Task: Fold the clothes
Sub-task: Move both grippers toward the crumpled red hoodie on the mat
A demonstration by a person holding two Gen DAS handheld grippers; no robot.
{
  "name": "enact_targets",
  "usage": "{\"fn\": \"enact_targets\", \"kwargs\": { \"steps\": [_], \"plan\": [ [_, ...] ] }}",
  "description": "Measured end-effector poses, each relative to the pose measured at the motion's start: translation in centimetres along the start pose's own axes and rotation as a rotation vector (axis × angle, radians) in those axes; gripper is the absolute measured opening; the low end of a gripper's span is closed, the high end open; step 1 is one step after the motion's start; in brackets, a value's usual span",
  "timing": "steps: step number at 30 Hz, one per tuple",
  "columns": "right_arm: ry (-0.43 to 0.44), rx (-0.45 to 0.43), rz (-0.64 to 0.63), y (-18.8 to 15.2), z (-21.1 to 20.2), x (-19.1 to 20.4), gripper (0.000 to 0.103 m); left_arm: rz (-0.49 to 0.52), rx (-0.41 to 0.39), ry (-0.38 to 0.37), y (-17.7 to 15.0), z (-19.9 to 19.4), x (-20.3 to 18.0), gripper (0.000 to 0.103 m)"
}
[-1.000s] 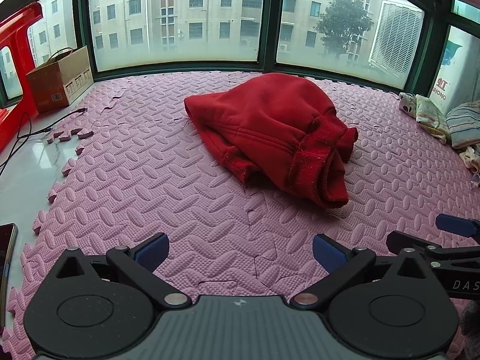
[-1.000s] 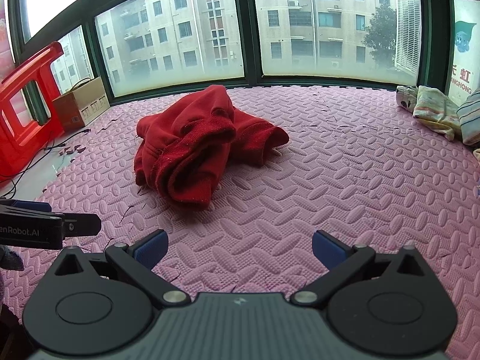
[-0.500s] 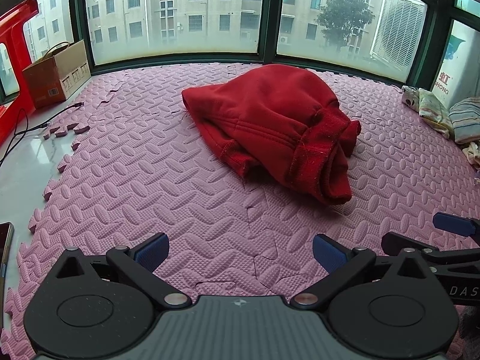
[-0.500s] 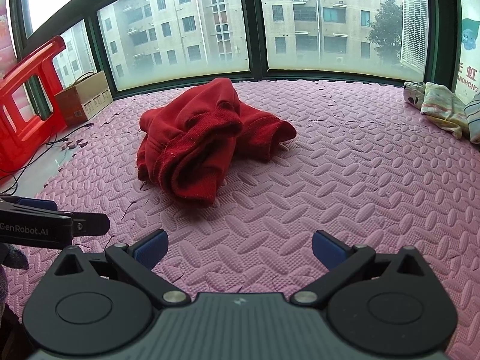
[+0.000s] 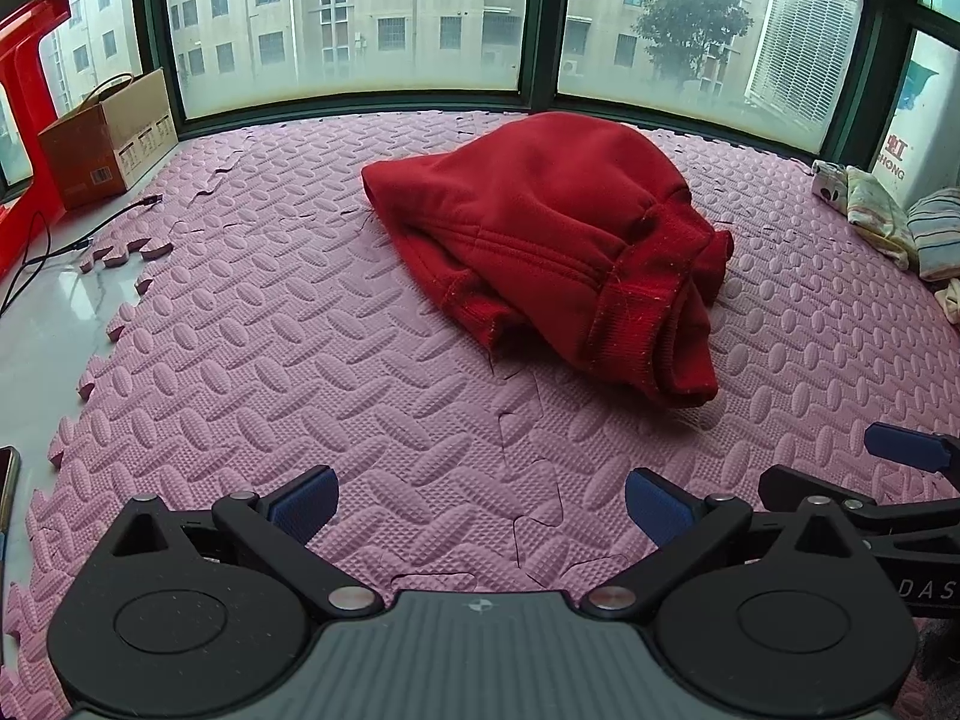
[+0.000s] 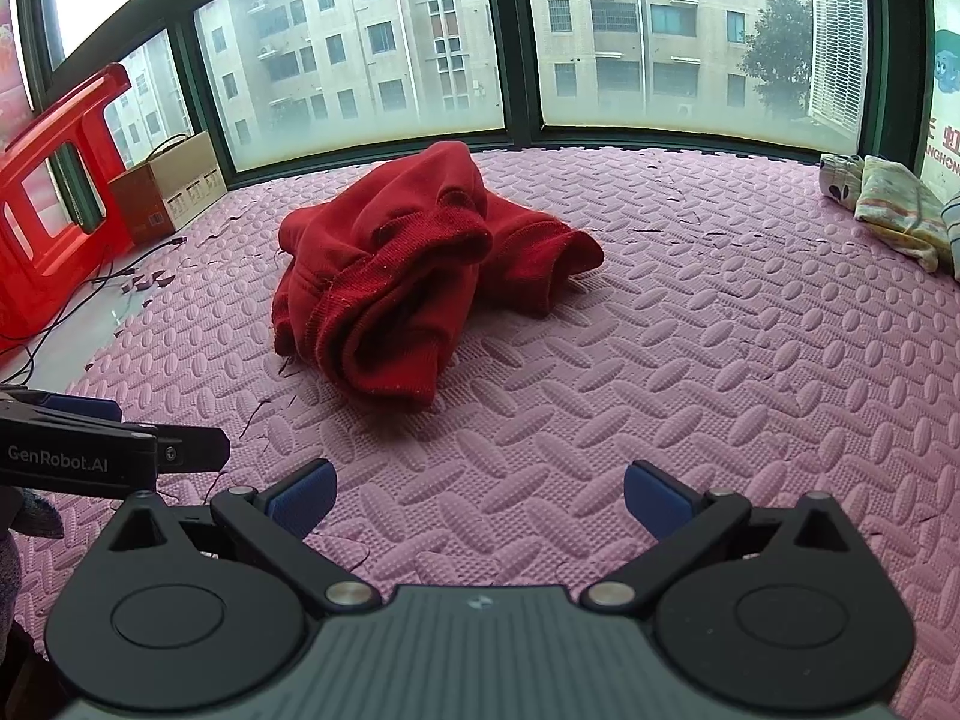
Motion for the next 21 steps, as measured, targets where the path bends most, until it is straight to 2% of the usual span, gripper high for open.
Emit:
{"fn": "enact_targets", "kwargs": {
  "steps": [13, 21],
  "plan": [
    [0.002, 0.014, 0.012, 0.7, 1.2, -0.5, 0.102, 0.017, -0.008, 0.006, 1.7, 0.8, 0.0, 0.103],
    [0.024, 0.028, 0.013, 1.2, 2.1, -0.2, 0.094, 0.045, -0.033, -0.003, 3.6, 1.1, -0.5, 0.103]
  ]
}}
Point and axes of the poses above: each gripper's, at about its wrist camera, not at the fingertips, and z roughly the way its jaws point, x to its left, y to its top, the point moved 7 cm from there along z, roughly the way its jaws point, and after that the axes turned 9 degrees about z, right-handed, at the moved point
